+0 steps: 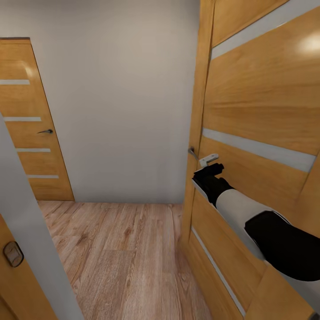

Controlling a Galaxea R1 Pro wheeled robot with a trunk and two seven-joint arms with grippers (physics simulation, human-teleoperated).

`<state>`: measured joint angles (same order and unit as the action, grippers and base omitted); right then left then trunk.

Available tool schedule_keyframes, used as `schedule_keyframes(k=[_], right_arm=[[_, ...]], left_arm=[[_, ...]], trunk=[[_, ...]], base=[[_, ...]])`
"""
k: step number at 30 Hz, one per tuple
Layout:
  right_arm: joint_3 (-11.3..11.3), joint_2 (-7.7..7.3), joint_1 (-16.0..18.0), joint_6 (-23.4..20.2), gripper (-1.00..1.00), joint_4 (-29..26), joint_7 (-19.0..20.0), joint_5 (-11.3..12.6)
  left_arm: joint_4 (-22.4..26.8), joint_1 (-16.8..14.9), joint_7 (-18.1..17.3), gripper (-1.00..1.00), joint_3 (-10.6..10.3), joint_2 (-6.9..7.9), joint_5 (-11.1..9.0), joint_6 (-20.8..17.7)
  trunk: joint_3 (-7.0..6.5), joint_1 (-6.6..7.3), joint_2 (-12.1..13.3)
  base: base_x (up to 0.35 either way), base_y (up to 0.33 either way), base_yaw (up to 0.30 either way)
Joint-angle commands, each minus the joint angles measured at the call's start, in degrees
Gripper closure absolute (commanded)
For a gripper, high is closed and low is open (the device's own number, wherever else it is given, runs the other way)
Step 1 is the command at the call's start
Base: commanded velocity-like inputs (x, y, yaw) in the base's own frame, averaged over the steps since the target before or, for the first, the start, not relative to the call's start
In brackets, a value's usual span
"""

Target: Move the two storage containers from the living room to the garage. In the garage, place one container on the floor and stack the other container on top of it (either order is fine).

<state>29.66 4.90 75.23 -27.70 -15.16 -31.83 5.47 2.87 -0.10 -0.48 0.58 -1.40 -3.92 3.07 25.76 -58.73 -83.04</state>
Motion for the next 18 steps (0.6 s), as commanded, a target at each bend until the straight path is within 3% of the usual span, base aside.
schedule_keyframes(k=[1, 6, 12, 18], right_arm=[[0.38, -1.93, 0.09, -1.04, -1.0, -0.05, -0.6, -0.9], [0.07, -0.88, 0.09, -1.11, -1.0, -0.83, -0.39, -0.97], [-0.14, 4.82, 0.09, -1.17, -1.0, -1.01, -0.41, -1.04], [-0.13, 5.1, 0.09, -1.29, -1.0, -1.02, -0.39, -1.04]], left_arm=[[0.03, 0.01, -0.05, -1.0, 0.04, -0.01, -0.42, 0.13], [0.03, 0.01, -0.07, -1.0, 0.06, -0.01, -0.45, 0.13], [0.03, 0.01, -0.06, -1.0, 0.1, -0.01, -0.44, 0.12], [0.03, 0.01, -0.05, -1.0, 0.08, -0.01, -0.45, 0.11]], trunk=[[0.05, 0.0, -0.04], [0.05, 0.0, -0.04], [0.05, 0.0, -0.04], [0.05, 0.0, -0.04]], base=[[0.0, 0.0, 0.0], [0.0, 0.0, 0.0], [0.0, 0.0, 0.0], [0.0, 0.0, 0.0]])
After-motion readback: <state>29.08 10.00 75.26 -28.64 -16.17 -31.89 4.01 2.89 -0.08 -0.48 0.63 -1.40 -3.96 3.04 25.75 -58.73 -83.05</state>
